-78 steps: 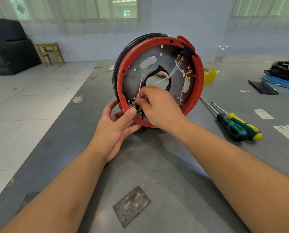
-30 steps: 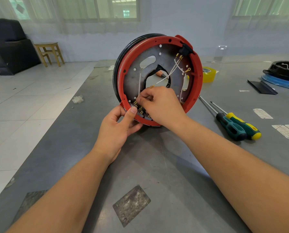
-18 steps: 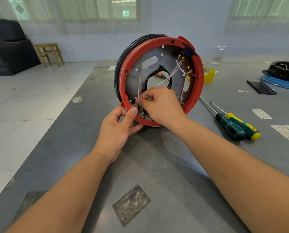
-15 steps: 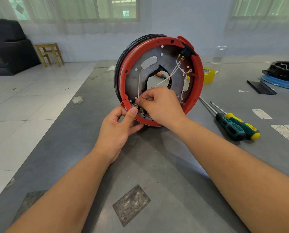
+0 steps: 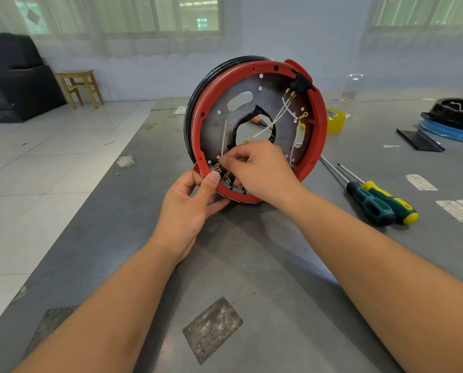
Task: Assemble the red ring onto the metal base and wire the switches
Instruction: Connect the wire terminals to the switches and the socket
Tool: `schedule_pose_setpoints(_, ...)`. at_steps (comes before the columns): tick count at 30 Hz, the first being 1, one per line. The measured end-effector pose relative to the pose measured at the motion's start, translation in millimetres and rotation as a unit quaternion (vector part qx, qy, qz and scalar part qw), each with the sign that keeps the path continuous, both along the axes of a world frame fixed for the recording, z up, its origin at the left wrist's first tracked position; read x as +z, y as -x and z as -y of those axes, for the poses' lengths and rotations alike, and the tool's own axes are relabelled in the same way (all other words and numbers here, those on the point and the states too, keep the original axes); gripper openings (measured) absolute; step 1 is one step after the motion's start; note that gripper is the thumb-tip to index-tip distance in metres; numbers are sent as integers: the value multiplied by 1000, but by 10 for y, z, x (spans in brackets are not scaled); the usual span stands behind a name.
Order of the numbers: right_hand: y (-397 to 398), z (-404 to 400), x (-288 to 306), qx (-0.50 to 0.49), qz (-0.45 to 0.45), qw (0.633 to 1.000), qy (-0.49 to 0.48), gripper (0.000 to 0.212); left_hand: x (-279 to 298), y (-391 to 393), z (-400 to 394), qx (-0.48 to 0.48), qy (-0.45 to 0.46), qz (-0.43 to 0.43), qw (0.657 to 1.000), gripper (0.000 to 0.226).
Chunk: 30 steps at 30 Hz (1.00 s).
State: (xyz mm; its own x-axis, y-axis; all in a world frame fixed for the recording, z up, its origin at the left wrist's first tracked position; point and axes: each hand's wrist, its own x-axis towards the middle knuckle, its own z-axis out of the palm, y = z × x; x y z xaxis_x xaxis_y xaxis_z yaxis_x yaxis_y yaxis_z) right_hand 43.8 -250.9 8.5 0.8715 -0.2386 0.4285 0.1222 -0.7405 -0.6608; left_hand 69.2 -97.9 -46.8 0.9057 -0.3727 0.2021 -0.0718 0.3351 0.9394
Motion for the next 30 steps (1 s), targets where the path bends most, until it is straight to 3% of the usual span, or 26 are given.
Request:
schedule_pose_setpoints(9,84,31,-69,5,42,986,163,34,-12,-52,-11,33,1,-63,997,27)
schedule_pose_setpoints(15,79,19,-167,6,29,986,162,37,-9,-56,-19,40,20,-80,996,29)
schedule_pose_setpoints(20,108,-15,-277,-13,76,985,157,34,11,-56,-18,44,17,-84,995,43)
schedule_pose_setpoints(30,197,85,-442,-15,87,934,345,62,0,-64,-18,28,-11,-85,996,45)
